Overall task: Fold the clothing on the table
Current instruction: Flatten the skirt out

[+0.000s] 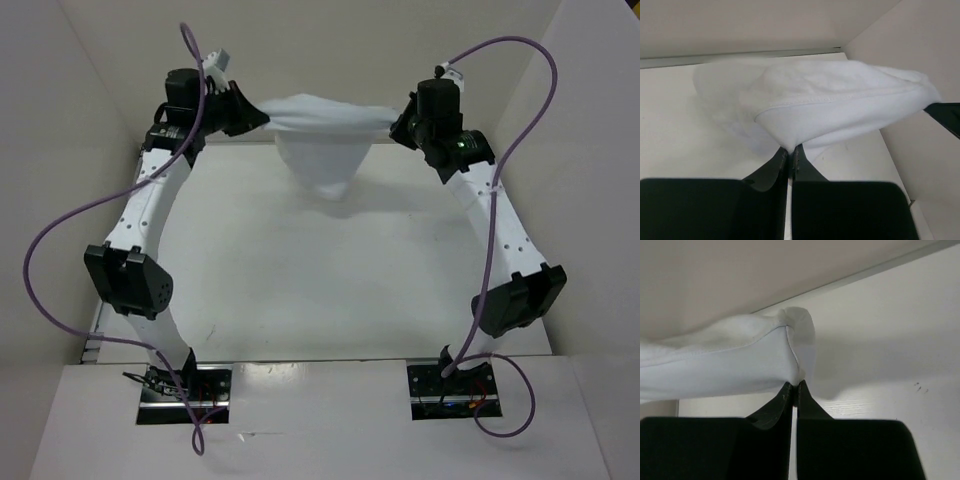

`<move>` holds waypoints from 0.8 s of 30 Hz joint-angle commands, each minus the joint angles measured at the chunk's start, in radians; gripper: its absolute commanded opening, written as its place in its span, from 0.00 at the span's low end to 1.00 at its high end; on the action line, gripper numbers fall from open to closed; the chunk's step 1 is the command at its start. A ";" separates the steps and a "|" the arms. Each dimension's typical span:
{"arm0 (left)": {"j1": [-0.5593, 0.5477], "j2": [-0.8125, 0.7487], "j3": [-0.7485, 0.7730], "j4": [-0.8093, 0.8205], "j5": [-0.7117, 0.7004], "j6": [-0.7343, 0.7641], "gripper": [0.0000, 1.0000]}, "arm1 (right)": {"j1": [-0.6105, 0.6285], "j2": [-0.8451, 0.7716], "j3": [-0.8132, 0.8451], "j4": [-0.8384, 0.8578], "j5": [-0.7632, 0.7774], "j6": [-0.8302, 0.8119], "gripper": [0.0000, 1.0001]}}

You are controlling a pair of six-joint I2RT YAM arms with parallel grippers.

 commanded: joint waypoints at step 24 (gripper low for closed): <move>0.045 -0.277 -0.426 -0.074 0.414 0.018 0.01 | -0.039 -0.398 -0.500 0.163 -0.343 -0.091 0.00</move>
